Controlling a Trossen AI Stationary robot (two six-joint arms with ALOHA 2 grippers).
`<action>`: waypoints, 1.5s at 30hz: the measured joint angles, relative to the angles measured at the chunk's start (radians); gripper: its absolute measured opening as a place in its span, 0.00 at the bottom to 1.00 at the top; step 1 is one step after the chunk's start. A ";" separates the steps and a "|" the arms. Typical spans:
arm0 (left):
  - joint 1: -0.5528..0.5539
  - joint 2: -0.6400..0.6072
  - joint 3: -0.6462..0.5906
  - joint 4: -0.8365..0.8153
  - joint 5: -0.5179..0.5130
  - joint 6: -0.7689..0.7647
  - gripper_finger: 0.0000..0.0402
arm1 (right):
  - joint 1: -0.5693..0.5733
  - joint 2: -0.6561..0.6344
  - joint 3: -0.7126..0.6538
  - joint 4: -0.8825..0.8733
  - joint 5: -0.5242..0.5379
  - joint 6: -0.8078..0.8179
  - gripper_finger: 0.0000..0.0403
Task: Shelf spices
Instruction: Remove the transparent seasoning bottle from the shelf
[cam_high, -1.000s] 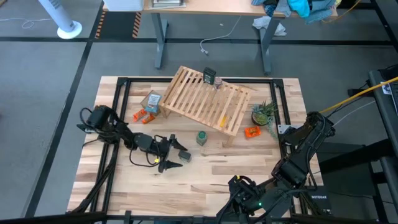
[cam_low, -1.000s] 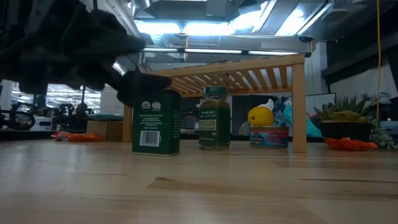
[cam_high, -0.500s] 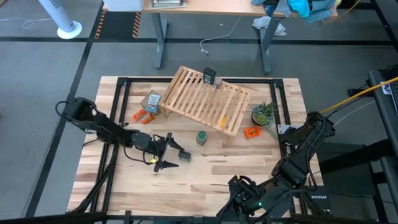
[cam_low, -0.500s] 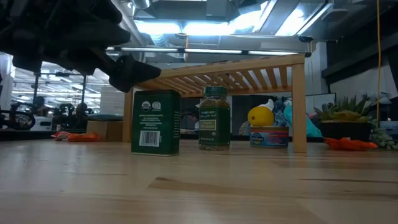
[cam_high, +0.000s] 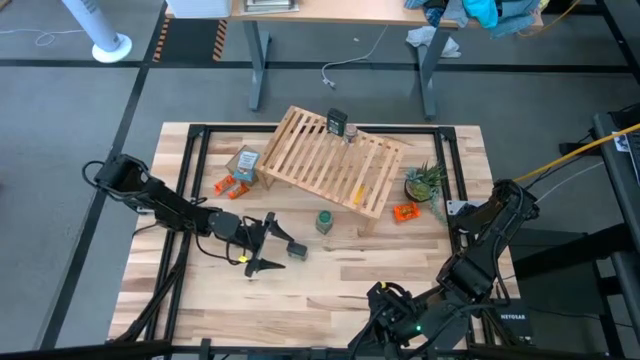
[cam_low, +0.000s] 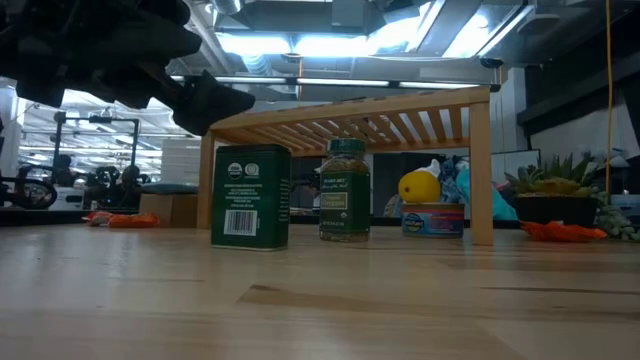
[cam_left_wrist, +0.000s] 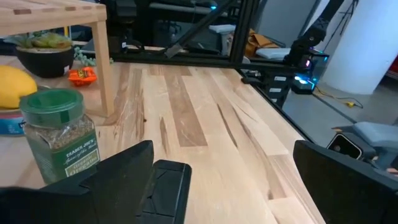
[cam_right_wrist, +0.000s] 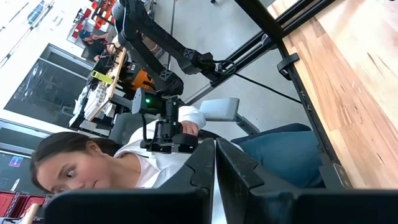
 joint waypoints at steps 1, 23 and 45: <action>0.000 0.000 0.000 0.000 0.000 0.000 0.94 | 0.000 0.000 0.000 0.001 0.000 0.000 0.05; 0.034 -0.001 0.000 -0.020 -0.011 0.077 0.94 | -0.055 0.034 0.000 0.027 0.360 -0.958 0.05; 0.214 -0.434 0.043 -0.471 0.081 0.389 0.94 | 0.242 -0.019 -0.279 -1.052 1.217 0.321 0.05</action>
